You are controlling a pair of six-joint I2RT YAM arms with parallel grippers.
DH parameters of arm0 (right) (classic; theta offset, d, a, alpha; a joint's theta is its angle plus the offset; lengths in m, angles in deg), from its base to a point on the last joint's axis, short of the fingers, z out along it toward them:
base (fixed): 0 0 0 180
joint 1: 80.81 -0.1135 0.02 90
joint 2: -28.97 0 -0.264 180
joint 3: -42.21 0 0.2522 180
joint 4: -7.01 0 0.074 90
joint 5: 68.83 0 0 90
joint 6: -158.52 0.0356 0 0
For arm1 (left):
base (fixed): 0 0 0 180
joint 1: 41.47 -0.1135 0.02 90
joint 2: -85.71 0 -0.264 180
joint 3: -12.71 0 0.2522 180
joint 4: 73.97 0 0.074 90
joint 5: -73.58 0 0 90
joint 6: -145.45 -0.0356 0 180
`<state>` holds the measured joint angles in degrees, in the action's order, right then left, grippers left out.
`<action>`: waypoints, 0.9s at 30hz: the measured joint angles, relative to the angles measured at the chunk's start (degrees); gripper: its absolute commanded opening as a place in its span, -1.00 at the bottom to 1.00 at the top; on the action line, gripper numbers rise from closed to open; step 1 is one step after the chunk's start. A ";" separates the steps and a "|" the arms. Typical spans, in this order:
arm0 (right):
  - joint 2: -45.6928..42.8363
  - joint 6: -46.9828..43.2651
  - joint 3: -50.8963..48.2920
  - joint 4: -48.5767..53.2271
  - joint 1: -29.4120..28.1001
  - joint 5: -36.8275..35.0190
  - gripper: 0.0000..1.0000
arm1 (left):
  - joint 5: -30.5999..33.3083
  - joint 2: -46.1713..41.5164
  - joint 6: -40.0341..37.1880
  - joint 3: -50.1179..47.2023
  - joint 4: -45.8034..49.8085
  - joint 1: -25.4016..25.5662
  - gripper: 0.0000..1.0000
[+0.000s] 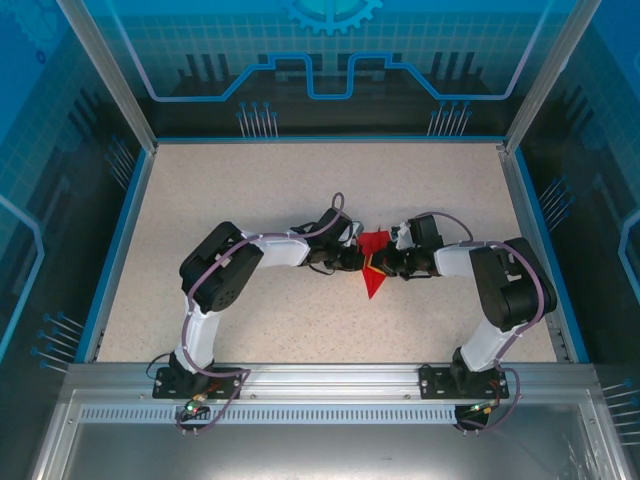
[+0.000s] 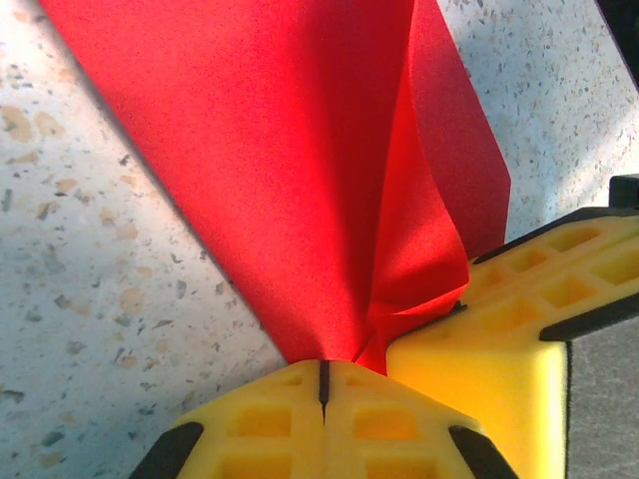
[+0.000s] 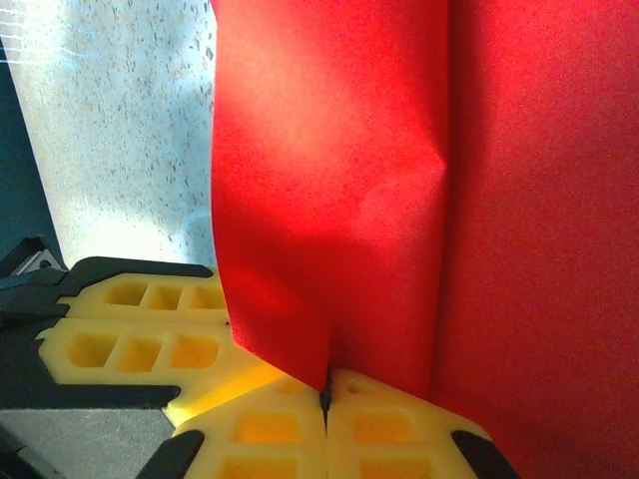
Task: Fold a paper plane with a square sheet of paper (pick it up from the middle)
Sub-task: Fourth fold the wing at the center of the table.
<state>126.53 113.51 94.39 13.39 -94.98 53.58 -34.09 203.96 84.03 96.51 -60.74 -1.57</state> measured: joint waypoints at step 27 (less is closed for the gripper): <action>2.95 -1.53 2.54 1.36 -0.94 -0.31 -0.89 | -4.59 0.61 3.06 -1.18 -3.98 -2.27 -1.00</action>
<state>129.48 111.98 96.92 14.75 -95.92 53.27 -38.68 204.58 87.09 95.33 -64.72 -3.84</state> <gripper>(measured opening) 0.058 0.046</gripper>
